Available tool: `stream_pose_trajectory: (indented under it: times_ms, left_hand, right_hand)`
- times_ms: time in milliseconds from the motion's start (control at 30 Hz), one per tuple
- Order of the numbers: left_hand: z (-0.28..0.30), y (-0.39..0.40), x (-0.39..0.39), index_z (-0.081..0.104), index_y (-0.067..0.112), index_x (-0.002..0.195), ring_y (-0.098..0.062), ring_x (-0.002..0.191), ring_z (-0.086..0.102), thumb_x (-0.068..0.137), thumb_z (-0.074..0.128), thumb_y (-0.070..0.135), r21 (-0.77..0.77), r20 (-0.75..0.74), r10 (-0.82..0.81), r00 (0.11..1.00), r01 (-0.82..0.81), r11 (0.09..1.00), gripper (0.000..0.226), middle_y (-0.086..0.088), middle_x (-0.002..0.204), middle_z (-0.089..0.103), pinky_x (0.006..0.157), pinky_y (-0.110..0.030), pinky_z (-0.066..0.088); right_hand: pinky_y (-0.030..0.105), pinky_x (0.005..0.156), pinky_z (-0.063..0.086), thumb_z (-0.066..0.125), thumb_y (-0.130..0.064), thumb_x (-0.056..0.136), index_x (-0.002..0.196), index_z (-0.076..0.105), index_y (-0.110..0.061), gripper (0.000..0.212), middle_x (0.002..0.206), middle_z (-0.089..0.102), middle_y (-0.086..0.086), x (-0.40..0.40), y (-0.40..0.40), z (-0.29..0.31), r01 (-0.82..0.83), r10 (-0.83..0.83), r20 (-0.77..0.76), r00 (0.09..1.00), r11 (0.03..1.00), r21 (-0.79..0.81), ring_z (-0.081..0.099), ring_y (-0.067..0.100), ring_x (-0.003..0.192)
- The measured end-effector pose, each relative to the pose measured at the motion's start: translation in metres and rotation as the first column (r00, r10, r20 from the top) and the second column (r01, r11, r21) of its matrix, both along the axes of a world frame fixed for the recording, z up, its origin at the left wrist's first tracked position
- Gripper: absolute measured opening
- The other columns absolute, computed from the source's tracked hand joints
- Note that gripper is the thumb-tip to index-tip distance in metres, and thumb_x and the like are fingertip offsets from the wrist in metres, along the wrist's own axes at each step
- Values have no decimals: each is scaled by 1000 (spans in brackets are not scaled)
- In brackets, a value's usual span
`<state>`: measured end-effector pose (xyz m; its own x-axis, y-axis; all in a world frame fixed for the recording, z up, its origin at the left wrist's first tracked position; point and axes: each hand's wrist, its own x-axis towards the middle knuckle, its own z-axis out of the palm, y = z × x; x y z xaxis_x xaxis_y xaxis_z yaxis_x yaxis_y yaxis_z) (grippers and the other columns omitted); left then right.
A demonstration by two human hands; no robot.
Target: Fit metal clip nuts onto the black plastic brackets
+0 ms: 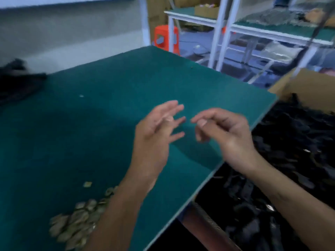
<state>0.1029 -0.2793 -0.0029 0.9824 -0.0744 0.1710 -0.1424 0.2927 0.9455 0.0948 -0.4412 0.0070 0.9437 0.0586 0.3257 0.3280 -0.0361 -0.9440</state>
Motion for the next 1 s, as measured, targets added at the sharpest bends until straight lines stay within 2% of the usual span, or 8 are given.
stream_pose_trajectory:
  times_ms: [167,300,367,467,600,733,867,1000]
  left_hand:
    - [-13,142,6,69,5,105,-23,78,71,102,44,-2,37,23,495,869,-496,868,26,-8,95,75,61,-30,56]
    - [-40,223,5,67,13,85,-12,51,40,100,46,2,34,-102,804,585,-806,591,29,0,64,52,48,-28,31]
    - [-42,243,8,62,14,81,-11,46,27,100,45,7,-48,-157,838,523,-852,522,26,6,57,37,44,-24,24]
    - [-39,250,15,60,15,77,-10,43,23,91,50,15,-99,-162,827,538,-843,529,18,9,51,32,42,-20,20]
    - [-42,253,22,61,19,68,-11,44,26,81,55,25,-59,-130,792,596,-802,594,16,7,51,34,47,-23,20]
    - [-43,260,23,59,22,65,-8,47,28,81,55,26,-40,-162,769,618,-783,621,17,10,51,38,51,-26,22]
    - [-43,259,22,53,23,62,-6,43,26,91,55,12,14,-193,727,659,-739,673,31,11,48,35,43,-22,21]
    - [-42,263,23,56,22,63,-6,44,29,90,53,14,30,-196,722,664,-732,681,28,11,49,38,44,-26,21]
  right_hand:
    - [23,62,46,60,0,97,90,70,-6,13,64,66,4,40,144,-5,-506,482,-163,861,844,-178,57,14,59]
    - [17,57,44,61,1,96,83,70,-13,22,64,68,-1,91,244,-29,-512,466,-223,856,822,-248,58,8,55]
    - [22,64,47,63,1,93,80,71,-20,26,68,69,-6,120,289,-41,-447,403,-201,893,843,-298,59,4,59]
    - [28,85,53,65,1,88,89,77,-21,25,88,75,-3,163,352,-47,-364,355,-106,929,817,-448,64,8,79]
    - [8,99,28,60,5,85,108,79,-14,36,135,62,4,215,427,-32,-276,393,42,919,713,-645,54,17,125]
    - [44,122,22,65,3,81,104,80,-18,35,161,34,5,253,489,-11,-14,535,332,776,542,-841,18,31,149]
    - [54,117,23,74,1,77,94,75,-15,24,166,25,7,267,527,-2,181,737,375,562,333,-925,11,28,155]
    - [46,105,33,66,8,80,100,55,-13,30,131,55,9,271,540,-7,283,711,529,463,447,-849,49,31,125]
